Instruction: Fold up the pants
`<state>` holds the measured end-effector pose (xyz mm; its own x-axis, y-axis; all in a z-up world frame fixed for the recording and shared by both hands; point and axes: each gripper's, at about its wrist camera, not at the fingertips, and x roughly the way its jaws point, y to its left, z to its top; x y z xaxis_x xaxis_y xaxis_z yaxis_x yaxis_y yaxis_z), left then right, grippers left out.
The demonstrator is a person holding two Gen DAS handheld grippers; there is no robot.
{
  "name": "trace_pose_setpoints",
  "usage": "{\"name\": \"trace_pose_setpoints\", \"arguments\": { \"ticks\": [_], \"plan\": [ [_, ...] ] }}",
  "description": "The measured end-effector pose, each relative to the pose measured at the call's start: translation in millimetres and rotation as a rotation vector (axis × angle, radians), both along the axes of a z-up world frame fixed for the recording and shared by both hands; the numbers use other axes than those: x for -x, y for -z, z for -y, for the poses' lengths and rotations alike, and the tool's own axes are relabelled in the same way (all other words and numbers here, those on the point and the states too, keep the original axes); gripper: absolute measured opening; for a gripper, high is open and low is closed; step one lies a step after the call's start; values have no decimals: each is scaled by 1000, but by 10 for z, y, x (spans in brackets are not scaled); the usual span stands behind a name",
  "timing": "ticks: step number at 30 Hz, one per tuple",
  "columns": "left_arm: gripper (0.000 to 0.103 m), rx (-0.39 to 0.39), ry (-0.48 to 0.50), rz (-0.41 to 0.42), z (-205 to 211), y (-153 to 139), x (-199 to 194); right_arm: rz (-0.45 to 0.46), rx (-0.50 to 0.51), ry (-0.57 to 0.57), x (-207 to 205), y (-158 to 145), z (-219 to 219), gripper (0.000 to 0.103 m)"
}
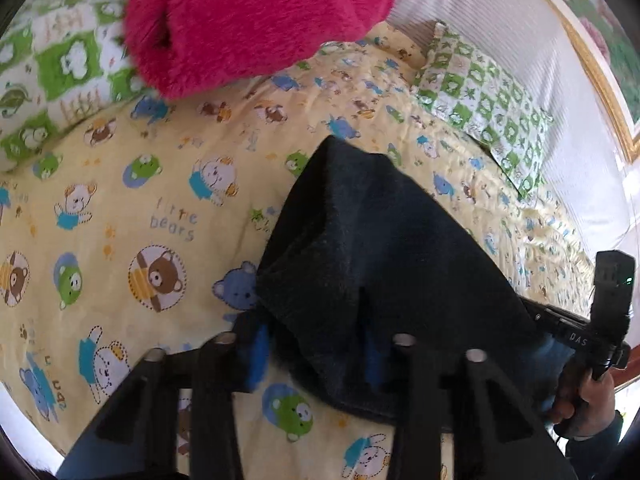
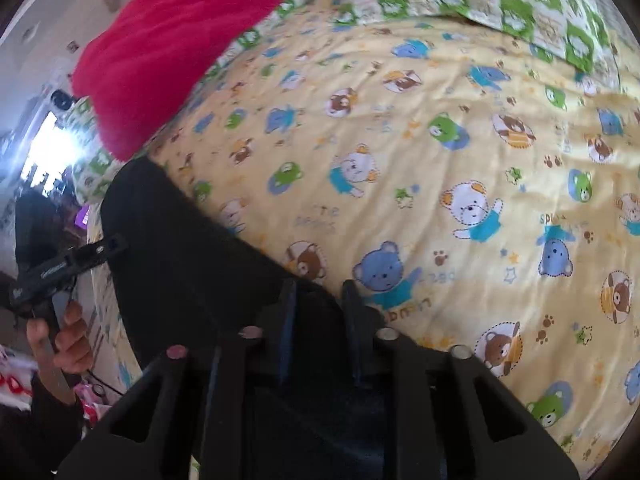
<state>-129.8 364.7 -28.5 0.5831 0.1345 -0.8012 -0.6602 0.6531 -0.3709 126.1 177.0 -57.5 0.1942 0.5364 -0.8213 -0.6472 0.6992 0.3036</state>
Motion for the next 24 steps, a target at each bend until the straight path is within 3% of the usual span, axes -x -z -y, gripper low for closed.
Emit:
{"name": "trace_pose_setpoints", "arguments": {
  "ticks": [2, 5, 8, 10, 13, 15, 18, 24],
  "plan": [
    [18, -42, 3, 40, 44, -134, 47, 62, -12, 21, 46, -102, -2, 14],
    [18, -114, 32, 79, 113, -354, 82, 154, -60, 71, 75, -335, 53, 10],
    [18, -152, 55, 24, 120, -288, 7, 240, -44, 112, 33, -407, -7, 7],
    [19, -145, 59, -9, 93, -148, -12, 218, -29, 125, -31, -284, -58, 6],
    [30, -161, 71, -30, 92, -46, 35, 171, 24, 137, -86, -26, -106, 6],
    [33, -166, 69, -24, 90, -81, 107, 164, 27, 159, -93, 19, -81, 9],
    [44, -208, 50, -36, 117, -197, 207, 173, -9, 203, -64, -104, 20, 24],
    [45, -260, 28, 12, 222, -528, 444, 225, -112, 288, 266, -487, 495, 38]
  ]
}}
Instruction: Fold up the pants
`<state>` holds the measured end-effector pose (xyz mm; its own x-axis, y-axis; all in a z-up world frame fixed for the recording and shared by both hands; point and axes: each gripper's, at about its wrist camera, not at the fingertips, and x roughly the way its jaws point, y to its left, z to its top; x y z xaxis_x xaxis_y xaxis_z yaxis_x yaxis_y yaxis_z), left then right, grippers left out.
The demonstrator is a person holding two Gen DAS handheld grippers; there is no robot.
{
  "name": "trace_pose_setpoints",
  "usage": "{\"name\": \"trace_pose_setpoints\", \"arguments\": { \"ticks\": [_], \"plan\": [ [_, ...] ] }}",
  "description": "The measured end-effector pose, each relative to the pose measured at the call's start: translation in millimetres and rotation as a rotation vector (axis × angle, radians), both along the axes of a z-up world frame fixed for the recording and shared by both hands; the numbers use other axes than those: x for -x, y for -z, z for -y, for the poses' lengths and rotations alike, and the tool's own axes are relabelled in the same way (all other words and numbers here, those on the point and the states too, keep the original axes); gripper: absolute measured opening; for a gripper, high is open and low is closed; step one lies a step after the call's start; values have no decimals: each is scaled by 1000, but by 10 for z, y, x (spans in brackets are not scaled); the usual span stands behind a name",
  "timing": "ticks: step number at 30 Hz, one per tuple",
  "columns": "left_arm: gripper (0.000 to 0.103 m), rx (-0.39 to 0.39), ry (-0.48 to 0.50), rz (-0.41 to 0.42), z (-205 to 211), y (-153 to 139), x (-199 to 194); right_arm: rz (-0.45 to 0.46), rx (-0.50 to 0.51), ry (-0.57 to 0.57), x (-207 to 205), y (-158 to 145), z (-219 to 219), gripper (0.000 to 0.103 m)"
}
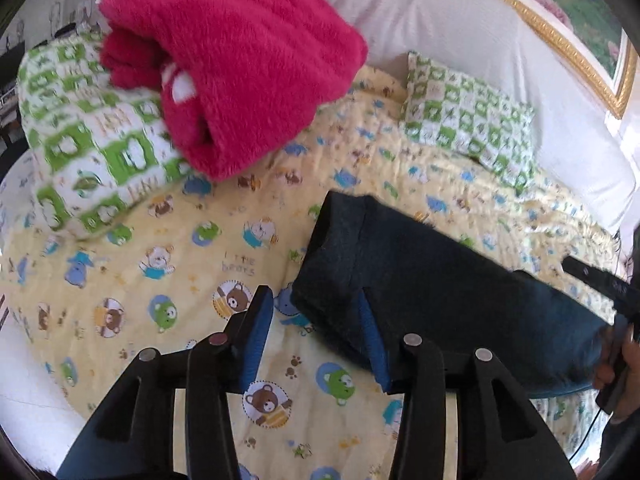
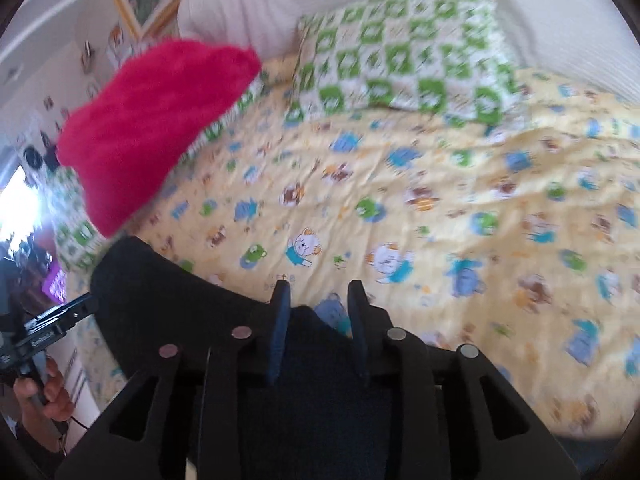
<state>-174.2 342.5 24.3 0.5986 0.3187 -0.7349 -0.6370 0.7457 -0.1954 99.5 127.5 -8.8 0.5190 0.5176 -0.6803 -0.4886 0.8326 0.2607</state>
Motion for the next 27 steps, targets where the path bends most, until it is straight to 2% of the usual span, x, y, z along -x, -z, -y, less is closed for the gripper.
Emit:
{"name": "trace_pose_setpoints", "arguments": {
  "ticks": [3, 7, 18, 20, 27],
  "plan": [
    [50, 11, 4, 47, 70, -150, 42, 9, -49, 35, 211, -74, 315, 51],
    [52, 42, 84, 79, 261, -254, -117, 16, -81, 99, 516, -92, 763, 52],
    [60, 75, 351, 57, 1081, -241, -932, -2, -120, 330, 1043, -12, 1842, 54],
    [61, 72, 407, 41, 1272, -237, -1098, 13, -121, 371, 1117, -19, 2017, 58],
    [62, 30, 659, -24, 2083, -252, -1608, 50, -178, 510, 1406, -8, 2586, 63]
  ]
}}
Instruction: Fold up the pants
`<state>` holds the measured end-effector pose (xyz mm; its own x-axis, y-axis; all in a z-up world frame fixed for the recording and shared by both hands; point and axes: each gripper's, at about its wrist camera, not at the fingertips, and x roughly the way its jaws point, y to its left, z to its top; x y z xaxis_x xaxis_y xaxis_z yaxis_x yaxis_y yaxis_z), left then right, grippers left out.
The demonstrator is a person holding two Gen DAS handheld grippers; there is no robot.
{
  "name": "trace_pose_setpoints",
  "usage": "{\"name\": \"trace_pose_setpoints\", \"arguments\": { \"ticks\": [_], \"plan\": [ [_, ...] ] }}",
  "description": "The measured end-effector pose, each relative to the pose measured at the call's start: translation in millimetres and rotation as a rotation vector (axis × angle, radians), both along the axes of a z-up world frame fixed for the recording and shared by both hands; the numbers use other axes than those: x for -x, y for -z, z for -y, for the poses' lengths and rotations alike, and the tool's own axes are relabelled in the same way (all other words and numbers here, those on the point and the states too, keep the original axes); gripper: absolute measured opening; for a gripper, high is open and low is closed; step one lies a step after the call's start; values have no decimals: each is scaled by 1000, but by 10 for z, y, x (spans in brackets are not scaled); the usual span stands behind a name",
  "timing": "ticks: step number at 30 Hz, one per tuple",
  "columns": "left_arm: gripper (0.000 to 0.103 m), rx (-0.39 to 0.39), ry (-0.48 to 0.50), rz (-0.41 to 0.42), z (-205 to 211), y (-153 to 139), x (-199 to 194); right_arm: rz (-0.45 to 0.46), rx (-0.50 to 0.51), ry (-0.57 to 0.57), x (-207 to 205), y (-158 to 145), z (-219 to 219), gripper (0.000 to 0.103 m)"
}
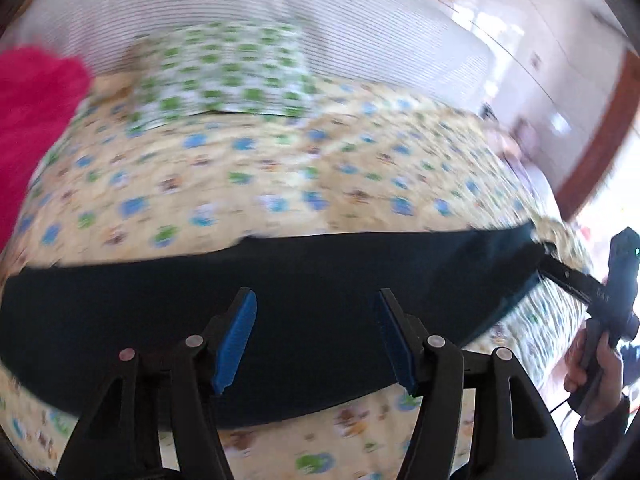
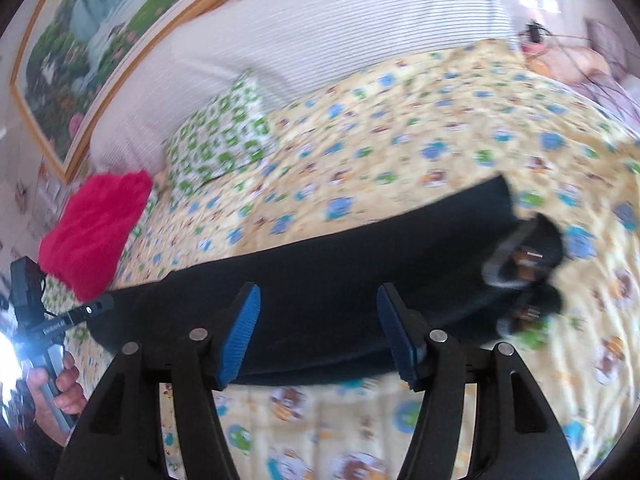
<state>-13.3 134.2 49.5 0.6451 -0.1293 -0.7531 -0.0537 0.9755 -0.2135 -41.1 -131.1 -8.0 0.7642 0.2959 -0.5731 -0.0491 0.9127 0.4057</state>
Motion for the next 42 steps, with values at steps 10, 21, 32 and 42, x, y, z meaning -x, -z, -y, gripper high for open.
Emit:
{"name": "trace_pose_setpoints", "arguments": {
  "ticks": [10, 21, 32, 42],
  "plan": [
    [66, -86, 279, -22, 1061, -40, -721, -26, -77, 190, 340, 208, 620, 66],
    [67, -91, 504, -123, 1715, 47, -1443, -76, -283, 228, 305, 440, 909, 67],
    [68, -107, 665, -247, 2204, 377, -1993, -64, -394, 246, 141, 517, 1042, 68],
    [68, -107, 810, -306, 2702, 516, -2288, -8, -307, 241, 63, 495, 1012, 59]
  ]
}}
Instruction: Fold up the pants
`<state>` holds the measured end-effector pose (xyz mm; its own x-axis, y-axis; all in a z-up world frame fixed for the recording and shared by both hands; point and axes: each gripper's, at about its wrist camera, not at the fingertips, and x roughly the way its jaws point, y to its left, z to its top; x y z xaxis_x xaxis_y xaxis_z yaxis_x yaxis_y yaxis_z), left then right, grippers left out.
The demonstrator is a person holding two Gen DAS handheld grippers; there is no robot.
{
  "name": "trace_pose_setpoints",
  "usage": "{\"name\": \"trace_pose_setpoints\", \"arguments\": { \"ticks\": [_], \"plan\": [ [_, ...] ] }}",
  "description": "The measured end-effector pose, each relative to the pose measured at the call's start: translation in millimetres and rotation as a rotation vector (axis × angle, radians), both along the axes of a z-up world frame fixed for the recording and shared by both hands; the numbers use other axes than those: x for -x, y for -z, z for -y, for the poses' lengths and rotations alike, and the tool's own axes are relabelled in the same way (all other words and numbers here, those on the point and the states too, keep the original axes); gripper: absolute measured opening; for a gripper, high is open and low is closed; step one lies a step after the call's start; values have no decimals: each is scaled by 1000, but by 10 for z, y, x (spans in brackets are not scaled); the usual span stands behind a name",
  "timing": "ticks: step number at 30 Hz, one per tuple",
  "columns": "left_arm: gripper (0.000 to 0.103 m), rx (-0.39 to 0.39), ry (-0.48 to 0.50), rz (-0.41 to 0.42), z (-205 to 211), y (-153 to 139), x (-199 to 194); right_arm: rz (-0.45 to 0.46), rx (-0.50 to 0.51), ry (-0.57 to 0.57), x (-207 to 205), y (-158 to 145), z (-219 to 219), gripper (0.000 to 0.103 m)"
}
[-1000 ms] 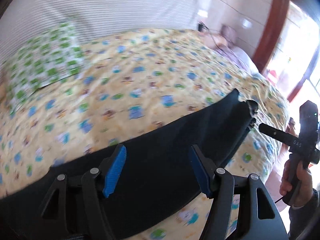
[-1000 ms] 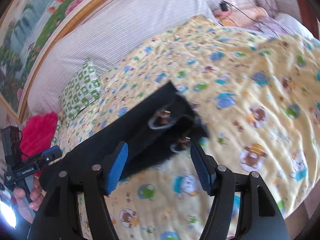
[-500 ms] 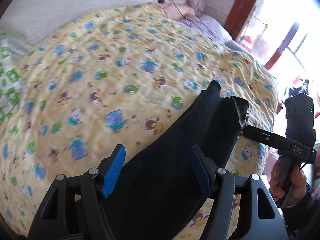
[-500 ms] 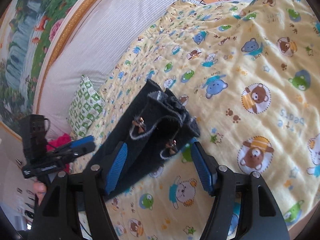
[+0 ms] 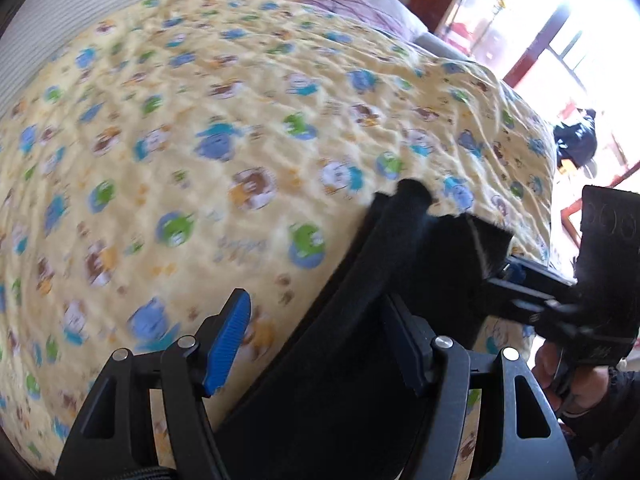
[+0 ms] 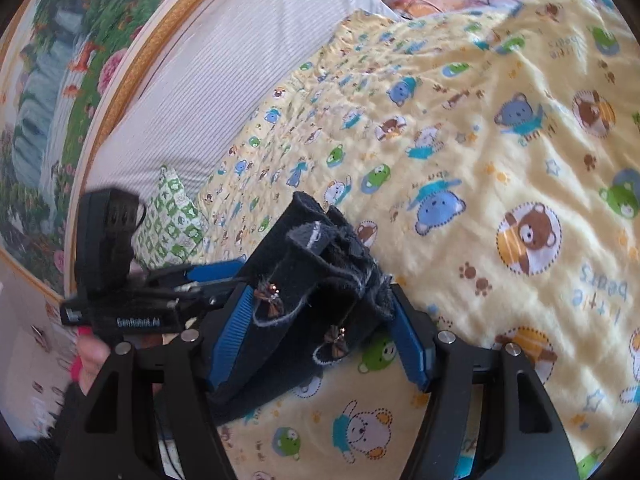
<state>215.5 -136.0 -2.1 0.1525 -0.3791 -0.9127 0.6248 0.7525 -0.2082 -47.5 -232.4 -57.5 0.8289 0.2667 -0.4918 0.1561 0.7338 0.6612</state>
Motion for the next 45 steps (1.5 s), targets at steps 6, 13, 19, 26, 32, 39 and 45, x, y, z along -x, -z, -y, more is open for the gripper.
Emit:
{"name": "trace_pose_setpoints", "arguments": {
  "ticks": [6, 13, 19, 26, 32, 39, 45],
  "plan": [
    [63, 23, 82, -54, 322, 117, -27, 5, -24, -27, 73, 108, 83, 22],
    [18, 82, 125, -51, 324, 86, 62, 35, -33, -46, 172, 87, 69, 17],
    [11, 153, 89, 8, 171, -142, 193, 95, -26, -63, 216, -82, -6, 16],
    [11, 263, 21, 90, -267, -542, 423, 220, 3, -142, 246, -476, -250, 15],
    [11, 343, -66, 160, -791, -792, 698, 313, 11, -253, 195, -728, -614, 15],
    [11, 383, -186, 203, -1434, -752, 1001, 351, 10, -417, 14, -802, -1219, 15],
    [12, 394, -288, 171, -1939, -459, 1155, 311, -27, -526, -189, -580, -1672, 15]
  ]
}}
